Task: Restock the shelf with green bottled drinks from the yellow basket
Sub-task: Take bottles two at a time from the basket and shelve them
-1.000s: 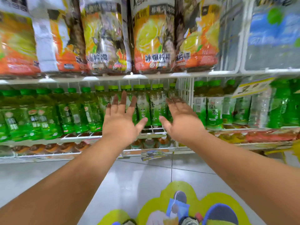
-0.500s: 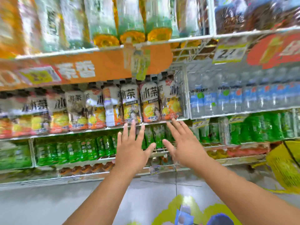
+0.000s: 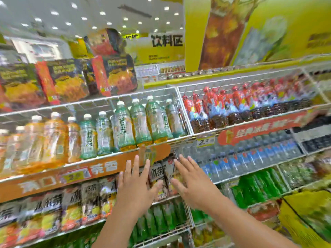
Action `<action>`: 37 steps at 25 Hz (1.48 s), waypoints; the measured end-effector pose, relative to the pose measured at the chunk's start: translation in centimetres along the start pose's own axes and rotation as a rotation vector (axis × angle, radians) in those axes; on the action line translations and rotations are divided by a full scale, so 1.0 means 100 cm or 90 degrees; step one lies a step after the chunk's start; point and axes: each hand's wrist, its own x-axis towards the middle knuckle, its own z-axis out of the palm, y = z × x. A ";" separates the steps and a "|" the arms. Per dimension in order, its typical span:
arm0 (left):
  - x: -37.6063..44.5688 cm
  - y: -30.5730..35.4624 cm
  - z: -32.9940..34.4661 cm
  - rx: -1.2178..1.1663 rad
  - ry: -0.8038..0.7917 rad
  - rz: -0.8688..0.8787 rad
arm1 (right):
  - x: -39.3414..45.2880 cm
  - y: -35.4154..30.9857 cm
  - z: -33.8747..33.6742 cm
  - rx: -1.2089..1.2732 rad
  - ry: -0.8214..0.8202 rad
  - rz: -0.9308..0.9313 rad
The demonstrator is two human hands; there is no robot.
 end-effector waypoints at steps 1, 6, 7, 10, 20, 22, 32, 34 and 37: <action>0.002 0.000 -0.010 0.005 0.006 0.011 | 0.002 -0.004 -0.008 -0.001 -0.007 0.007; 0.015 0.000 -0.052 -0.017 0.061 0.072 | 0.022 -0.029 -0.042 0.009 0.013 0.032; 0.019 -0.002 -0.057 -0.017 0.068 0.074 | 0.028 -0.035 -0.046 -0.001 0.023 0.024; 0.035 -0.009 -0.067 -0.004 0.085 0.079 | 0.043 -0.049 -0.059 -0.022 0.046 0.010; 0.098 -0.015 -0.085 0.007 0.050 0.172 | 0.077 -0.034 -0.075 -0.091 0.021 0.081; 0.104 -0.007 -0.087 0.008 0.040 0.186 | 0.074 -0.027 -0.077 -0.097 0.015 0.097; 0.088 0.135 -0.073 0.016 0.030 0.288 | -0.001 0.072 -0.133 -0.095 0.088 0.179; 0.076 0.178 -0.069 0.026 0.026 0.302 | -0.028 0.104 -0.149 -0.100 0.101 0.190; 0.056 0.254 -0.063 0.017 0.021 0.331 | -0.075 0.159 -0.175 -0.109 0.098 0.211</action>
